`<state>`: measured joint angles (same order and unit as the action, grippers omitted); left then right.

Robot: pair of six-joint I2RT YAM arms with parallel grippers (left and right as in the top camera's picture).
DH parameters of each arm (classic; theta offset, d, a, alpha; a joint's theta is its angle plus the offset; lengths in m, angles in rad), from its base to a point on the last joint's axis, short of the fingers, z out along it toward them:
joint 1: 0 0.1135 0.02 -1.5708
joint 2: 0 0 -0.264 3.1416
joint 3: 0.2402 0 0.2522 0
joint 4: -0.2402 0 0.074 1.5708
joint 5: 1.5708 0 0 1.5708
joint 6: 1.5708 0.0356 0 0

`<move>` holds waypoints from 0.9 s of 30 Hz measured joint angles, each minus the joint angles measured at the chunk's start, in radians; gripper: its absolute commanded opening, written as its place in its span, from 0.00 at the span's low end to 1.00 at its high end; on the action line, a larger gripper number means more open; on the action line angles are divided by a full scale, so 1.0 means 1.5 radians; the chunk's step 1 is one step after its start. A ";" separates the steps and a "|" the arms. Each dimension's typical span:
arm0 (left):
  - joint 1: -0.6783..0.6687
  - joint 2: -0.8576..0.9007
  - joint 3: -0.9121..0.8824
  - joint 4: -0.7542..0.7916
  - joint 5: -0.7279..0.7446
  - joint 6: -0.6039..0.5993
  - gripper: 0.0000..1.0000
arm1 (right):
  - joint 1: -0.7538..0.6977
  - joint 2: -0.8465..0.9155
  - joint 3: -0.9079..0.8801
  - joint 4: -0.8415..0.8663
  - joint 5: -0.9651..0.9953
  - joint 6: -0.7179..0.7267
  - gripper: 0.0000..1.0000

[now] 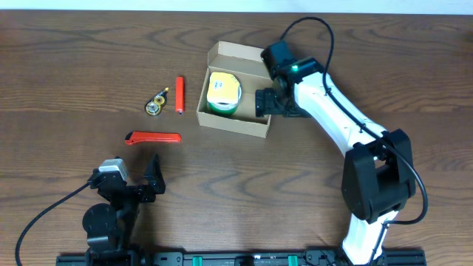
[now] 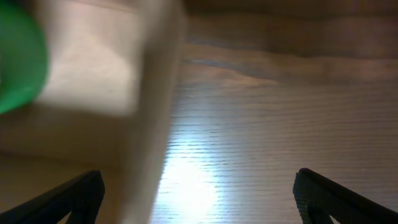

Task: Pack container
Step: 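Release the notepad and push it flat onto the tapes, then withdraw the right gripper and raise the left arm toward the table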

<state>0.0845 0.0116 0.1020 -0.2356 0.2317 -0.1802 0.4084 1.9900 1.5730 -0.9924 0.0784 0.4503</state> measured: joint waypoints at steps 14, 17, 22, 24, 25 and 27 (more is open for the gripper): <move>0.000 0.000 0.000 0.000 0.000 0.000 0.95 | -0.044 0.000 -0.011 -0.003 0.003 -0.033 0.99; 0.000 0.000 0.000 0.000 0.000 0.000 0.96 | -0.044 0.000 -0.011 -0.003 0.003 -0.042 0.99; 0.000 0.000 0.000 0.000 0.000 0.000 0.95 | -0.045 0.000 -0.011 -0.007 0.003 -0.067 0.99; 0.000 0.000 0.000 0.000 0.000 0.000 0.95 | -0.046 0.000 -0.011 -0.007 0.003 -0.073 0.99; 0.000 0.000 0.000 0.000 0.000 0.000 0.95 | -0.047 0.000 -0.011 -0.007 0.003 -0.078 0.99; 0.000 0.000 0.000 0.000 0.000 0.000 0.95 | -0.048 0.000 -0.011 -0.007 0.004 -0.086 0.99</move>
<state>0.0845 0.0116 0.1020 -0.2356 0.2317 -0.1802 0.3370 1.9900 1.5562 -1.0027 0.0837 0.3218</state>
